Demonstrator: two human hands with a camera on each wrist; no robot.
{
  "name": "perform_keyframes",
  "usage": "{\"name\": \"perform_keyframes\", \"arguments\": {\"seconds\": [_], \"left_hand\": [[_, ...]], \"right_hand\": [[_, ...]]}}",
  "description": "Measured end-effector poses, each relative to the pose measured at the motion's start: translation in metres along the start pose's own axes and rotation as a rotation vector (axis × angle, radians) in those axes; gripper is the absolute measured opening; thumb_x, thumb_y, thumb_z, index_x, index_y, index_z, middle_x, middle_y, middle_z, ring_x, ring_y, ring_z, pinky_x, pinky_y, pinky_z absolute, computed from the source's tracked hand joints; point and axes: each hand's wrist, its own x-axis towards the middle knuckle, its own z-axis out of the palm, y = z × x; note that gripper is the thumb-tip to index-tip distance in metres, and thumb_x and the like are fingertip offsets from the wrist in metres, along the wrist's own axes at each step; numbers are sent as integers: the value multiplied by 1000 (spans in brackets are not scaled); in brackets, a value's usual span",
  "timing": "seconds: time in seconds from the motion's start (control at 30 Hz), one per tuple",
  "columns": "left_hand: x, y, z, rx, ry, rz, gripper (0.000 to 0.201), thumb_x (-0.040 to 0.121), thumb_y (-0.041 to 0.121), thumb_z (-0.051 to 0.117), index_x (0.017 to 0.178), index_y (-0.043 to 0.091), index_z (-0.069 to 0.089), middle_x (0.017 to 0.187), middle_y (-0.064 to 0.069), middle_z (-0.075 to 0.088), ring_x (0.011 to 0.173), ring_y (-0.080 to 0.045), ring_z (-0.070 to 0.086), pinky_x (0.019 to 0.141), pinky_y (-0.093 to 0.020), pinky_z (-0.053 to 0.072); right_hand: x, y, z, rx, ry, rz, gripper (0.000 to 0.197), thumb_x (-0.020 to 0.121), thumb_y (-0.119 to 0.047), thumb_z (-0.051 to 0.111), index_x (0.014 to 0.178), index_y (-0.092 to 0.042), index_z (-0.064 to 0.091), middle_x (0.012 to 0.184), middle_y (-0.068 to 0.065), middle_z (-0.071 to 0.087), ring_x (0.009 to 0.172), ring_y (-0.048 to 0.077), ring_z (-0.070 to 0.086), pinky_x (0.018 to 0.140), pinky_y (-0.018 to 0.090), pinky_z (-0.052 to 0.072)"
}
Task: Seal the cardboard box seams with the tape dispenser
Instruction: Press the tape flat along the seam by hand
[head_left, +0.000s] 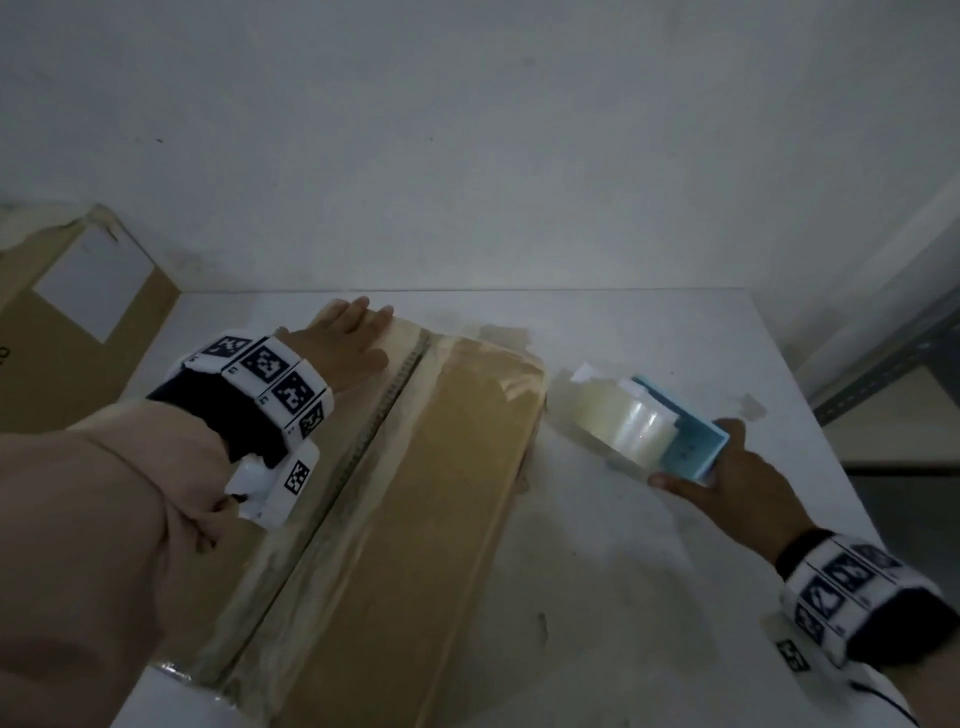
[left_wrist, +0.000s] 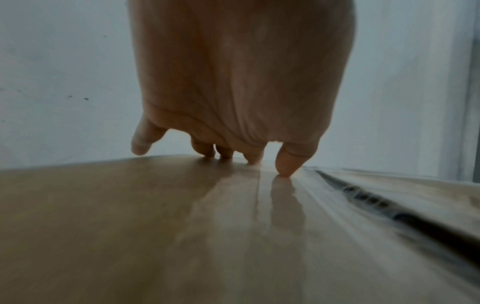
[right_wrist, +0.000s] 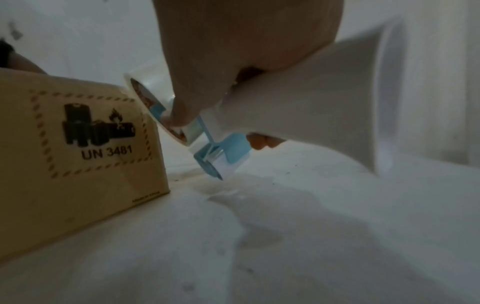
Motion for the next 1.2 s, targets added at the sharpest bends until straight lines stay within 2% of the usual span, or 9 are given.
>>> {"name": "perform_keyframes", "arguments": {"seconds": [0.1,0.2,0.6,0.7,0.8,0.97,1.03,1.1,1.2], "left_hand": [[-5,3,-1,1,-23,-8,60,97,34,27,147,32,-6,157,9,-13,145,-12,-9,113,-58,12],[-5,0,-2,-7,-20,2,62,96,36,27,146,33,-10,156,9,-14,145,-12,-9,113,-58,13],[-5,-5,-6,5,-29,49,62,95,37,29,147,30,-4,157,7,-10,145,-14,-7,114,-51,16],[-5,-6,-7,26,-36,80,62,96,38,28,148,28,-5,157,5,-11,145,-15,-7,115,-47,18],[-5,-9,-7,36,-57,101,63,97,41,26,147,27,-9,157,3,-14,145,-17,-10,116,-47,13],[-5,-10,-4,74,-65,87,62,97,45,22,147,28,-11,156,5,-19,144,-17,-15,116,-48,4],[-4,-10,-4,50,-75,97,62,97,43,23,146,28,-12,156,5,-20,144,-16,-14,115,-49,4],[-3,-10,-3,36,-81,99,63,97,43,24,146,29,-12,155,6,-21,144,-16,-15,115,-51,3],[-1,-11,-2,21,-87,111,63,97,44,23,146,30,-14,155,6,-23,144,-16,-17,115,-52,4]], "right_hand": [[16,-4,13,52,107,-52,97,68,-44,74,141,-16,18,122,16,60,103,34,62,83,37,46],[30,-7,36,107,161,-98,96,72,-37,74,144,-14,17,139,13,46,115,35,54,91,43,44],[47,-24,88,-219,210,-37,60,88,-18,53,142,-15,27,108,25,50,91,40,50,73,45,42],[40,-24,91,-289,181,-32,61,85,-11,49,143,-12,27,122,27,47,105,42,49,84,48,42],[29,-38,87,-107,371,-174,58,79,-24,36,129,3,45,129,36,44,116,51,46,93,62,37],[-2,-125,78,659,259,-453,49,95,-48,29,138,-28,18,145,29,26,123,23,42,101,33,40],[-3,-142,89,735,150,-458,74,81,-75,22,137,-37,-7,156,12,-4,142,13,11,115,26,18],[-2,-144,101,732,163,-440,84,71,-85,20,132,-39,-16,151,-7,-22,136,-8,-14,108,4,-2],[-6,-136,109,914,49,-353,94,68,-85,33,135,-39,-13,150,-16,-7,134,-16,7,104,2,16]]}}
